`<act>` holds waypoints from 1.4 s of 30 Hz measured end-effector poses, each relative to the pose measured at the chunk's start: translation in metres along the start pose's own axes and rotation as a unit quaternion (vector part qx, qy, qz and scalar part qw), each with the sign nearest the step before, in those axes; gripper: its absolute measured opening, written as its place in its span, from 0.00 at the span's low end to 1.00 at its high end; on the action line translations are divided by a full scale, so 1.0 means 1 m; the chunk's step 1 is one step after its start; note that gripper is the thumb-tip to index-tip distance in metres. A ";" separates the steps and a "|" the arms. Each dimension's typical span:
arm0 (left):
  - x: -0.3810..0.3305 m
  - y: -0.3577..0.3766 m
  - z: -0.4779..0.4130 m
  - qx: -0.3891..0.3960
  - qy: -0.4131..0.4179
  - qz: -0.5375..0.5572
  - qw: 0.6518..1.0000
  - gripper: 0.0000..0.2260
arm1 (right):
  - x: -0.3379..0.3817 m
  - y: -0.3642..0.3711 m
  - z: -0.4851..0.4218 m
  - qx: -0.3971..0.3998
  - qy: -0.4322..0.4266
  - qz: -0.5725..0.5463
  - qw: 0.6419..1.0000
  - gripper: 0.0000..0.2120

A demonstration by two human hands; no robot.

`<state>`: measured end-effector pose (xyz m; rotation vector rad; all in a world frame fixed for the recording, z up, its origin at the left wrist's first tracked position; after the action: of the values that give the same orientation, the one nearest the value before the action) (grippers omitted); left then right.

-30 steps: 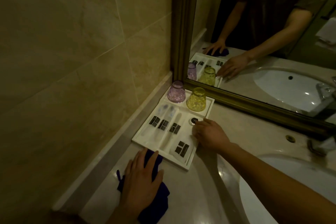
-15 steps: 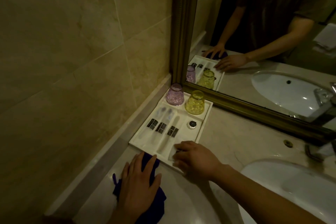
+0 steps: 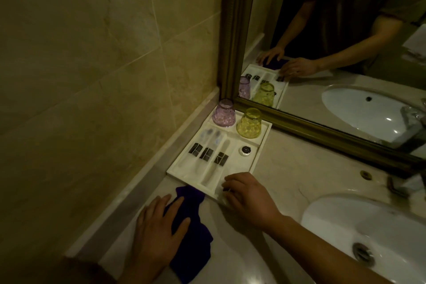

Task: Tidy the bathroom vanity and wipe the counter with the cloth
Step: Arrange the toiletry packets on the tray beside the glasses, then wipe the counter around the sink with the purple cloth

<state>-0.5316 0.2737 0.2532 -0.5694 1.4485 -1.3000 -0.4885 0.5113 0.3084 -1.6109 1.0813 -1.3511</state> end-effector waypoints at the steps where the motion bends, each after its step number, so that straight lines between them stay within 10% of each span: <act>1: 0.000 0.000 0.003 0.001 0.007 -0.008 1.000 0.32 | 0.006 -0.002 0.003 -0.007 -0.001 -0.008 1.000 0.13; 8: 0.006 -0.003 0.006 0.008 -0.087 0.094 0.992 0.41 | 0.071 0.016 0.039 0.029 0.007 -0.059 0.998 0.18; 13: 0.000 -0.017 -0.002 0.037 -0.124 0.217 0.968 0.15 | 0.105 0.063 0.046 0.128 -0.003 0.023 0.992 0.41; 21: 0.010 -0.014 0.017 -0.028 -0.117 0.458 0.881 0.12 | 0.099 0.047 0.030 0.088 0.160 -0.123 0.975 0.18; 27: -0.012 -0.001 0.046 -0.102 0.044 0.188 0.976 0.12 | 0.029 -0.025 0.097 -0.049 0.328 -0.422 0.844 0.06; 33: -0.036 0.046 0.078 -0.012 0.111 -0.048 0.993 0.35 | -0.030 -0.096 0.227 -0.139 0.380 -0.373 0.835 0.07; 42: -0.061 0.069 0.106 0.019 0.176 -0.075 0.981 0.30 | -0.029 -0.080 0.381 -0.125 0.444 0.015 0.887 0.08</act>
<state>-0.3960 0.3035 0.2300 -0.4455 1.6885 -1.6051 -0.1039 0.5784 0.3144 -1.0935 1.8550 -2.0689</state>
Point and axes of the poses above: each hand's wrist, its own z-axis away from the middle knuckle, its own y-axis out of the palm, x = y × z, the point moved 6 cm from there along -z, towards the middle knuckle, and after that the axes turned 7 degrees about z, right-handed, at the moved point
